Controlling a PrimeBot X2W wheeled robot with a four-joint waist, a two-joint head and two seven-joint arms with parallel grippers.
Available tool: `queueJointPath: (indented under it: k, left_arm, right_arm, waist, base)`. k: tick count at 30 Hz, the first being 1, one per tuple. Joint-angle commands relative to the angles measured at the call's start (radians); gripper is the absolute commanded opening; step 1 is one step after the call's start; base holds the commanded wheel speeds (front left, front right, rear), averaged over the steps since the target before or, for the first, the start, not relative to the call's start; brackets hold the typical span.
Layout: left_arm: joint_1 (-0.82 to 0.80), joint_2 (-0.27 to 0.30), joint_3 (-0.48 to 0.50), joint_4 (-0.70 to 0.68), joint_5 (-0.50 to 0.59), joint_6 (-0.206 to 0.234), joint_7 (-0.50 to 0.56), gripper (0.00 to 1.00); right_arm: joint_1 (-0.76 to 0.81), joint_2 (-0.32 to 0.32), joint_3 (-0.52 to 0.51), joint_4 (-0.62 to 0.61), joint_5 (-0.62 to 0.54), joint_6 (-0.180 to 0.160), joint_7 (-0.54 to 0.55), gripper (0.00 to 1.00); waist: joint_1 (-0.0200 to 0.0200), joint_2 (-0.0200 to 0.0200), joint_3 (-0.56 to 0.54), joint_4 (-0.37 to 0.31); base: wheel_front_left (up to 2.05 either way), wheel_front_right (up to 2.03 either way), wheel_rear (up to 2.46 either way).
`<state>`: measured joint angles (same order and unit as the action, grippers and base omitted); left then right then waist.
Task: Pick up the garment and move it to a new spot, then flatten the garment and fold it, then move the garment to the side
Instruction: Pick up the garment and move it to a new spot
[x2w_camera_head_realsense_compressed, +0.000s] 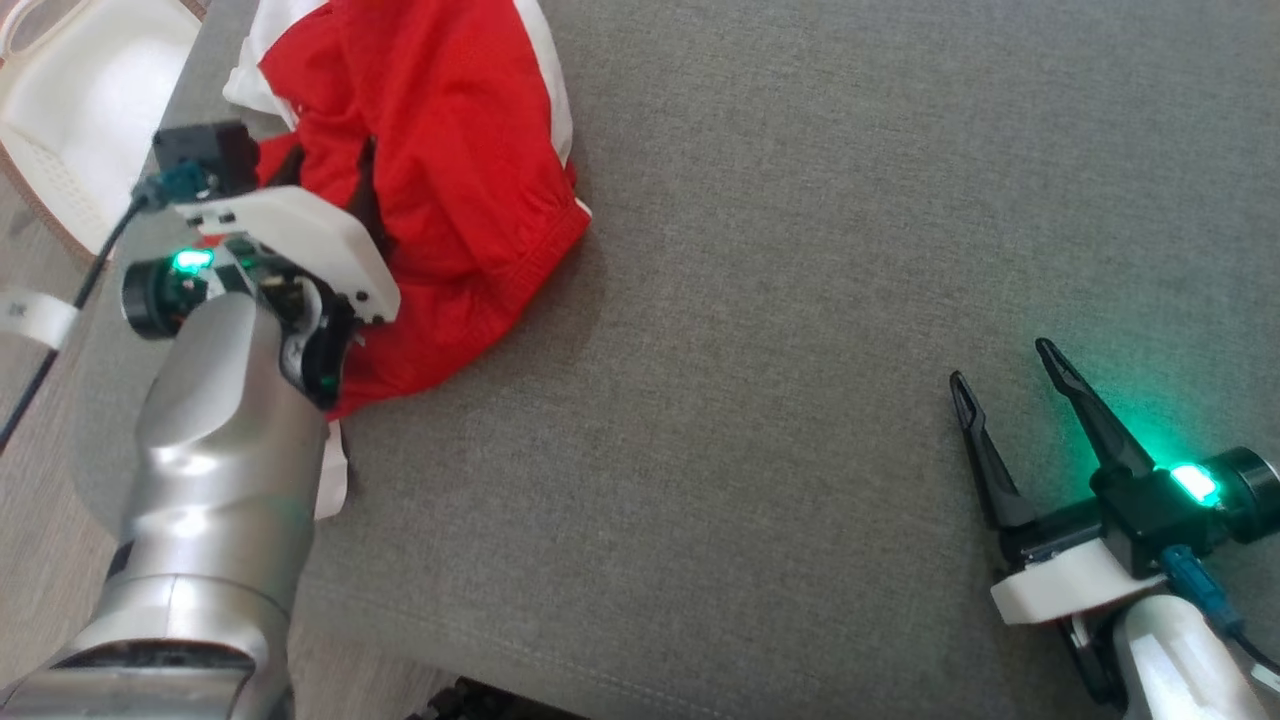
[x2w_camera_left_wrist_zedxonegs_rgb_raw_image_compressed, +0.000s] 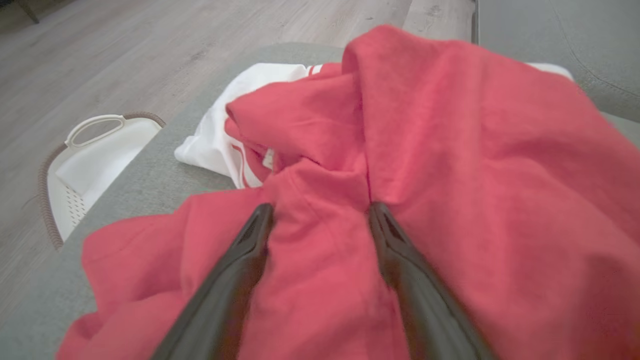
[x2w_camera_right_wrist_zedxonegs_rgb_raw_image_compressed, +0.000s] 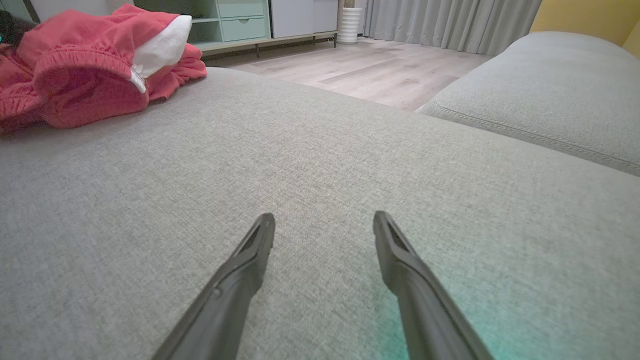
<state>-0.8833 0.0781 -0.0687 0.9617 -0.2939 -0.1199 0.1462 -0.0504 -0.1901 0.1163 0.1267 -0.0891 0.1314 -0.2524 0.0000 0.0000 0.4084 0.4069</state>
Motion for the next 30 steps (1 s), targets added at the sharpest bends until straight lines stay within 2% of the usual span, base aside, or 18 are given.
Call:
queueJointPath:
  k: [1, 3, 4, 5, 9, 15, 22, 30]
  left_arm:
    - [-0.034, 0.036, 0.007, -0.008, -0.011, -0.006, -0.016, 1.0]
    - [-0.034, 0.036, -0.017, 0.017, -0.018, -0.009, -0.041, 1.0]
    - [-0.035, 0.039, -0.032, 0.028, -0.019, -0.01, -0.058, 0.63]
    - [-0.035, 0.038, -0.048, 0.033, -0.026, -0.01, -0.078, 0.0]
    - [-0.039, 0.062, -0.108, 0.032, -0.05, -0.01, -0.186, 0.0]
    - [-0.108, 0.136, -0.186, -0.005, -0.019, -0.011, -0.331, 0.0]
    - [-0.167, 0.185, -0.256, -0.123, -0.002, -0.011, -0.356, 0.0]
    - [-0.181, 0.229, -0.352, -0.327, -0.039, -0.011, -0.272, 0.0]
  right_arm:
    - [-0.014, -0.01, 0.017, -0.017, 0.005, -0.001, -0.009, 1.0]
    - [-0.017, -0.009, 0.018, -0.018, 0.005, -0.001, -0.009, 1.0]
    - [-0.019, -0.008, 0.019, -0.018, 0.005, -0.001, -0.009, 1.0]
    - [-0.02, -0.008, 0.019, -0.017, 0.006, -0.001, -0.009, 1.0]
    - [-0.022, -0.003, 0.019, -0.013, 0.009, -0.001, -0.009, 1.0]
    - [-0.021, 0.033, 0.032, 0.002, 0.023, -0.001, -0.009, 1.0]
    - [-0.021, 0.096, 0.07, 0.018, 0.053, -0.001, -0.009, 1.0]
    - [-0.007, 0.131, 0.083, 0.008, 0.089, -0.001, -0.009, 1.0]
  waist:
    - [0.0, 0.0, 0.001, -0.001]
    - [0.0, 0.0, 0.002, -0.002]
    - [0.0, 0.0, 0.002, -0.003]
    - [0.0, 0.0, 0.001, -0.004]
    - [0.0, 0.0, -0.015, -0.01]
    - [0.0, 0.0, -0.096, -0.031]
    - [0.0, 0.0, -0.224, -0.105]
    - [0.0, 0.0, -0.325, -0.241]
  base:
    - [0.0, 0.0, 0.0]
    - [0.0, 0.0, 0.0]
    - [0.0, 0.0, 0.0]
    - [0.0, 0.0, 0.0]
    - [0.0, 0.0, 0.0]
    - [0.0, 0.0, 0.0]
    - [0.0, 0.0, 0.0]
    - [0.0, 0.0, 0.0]
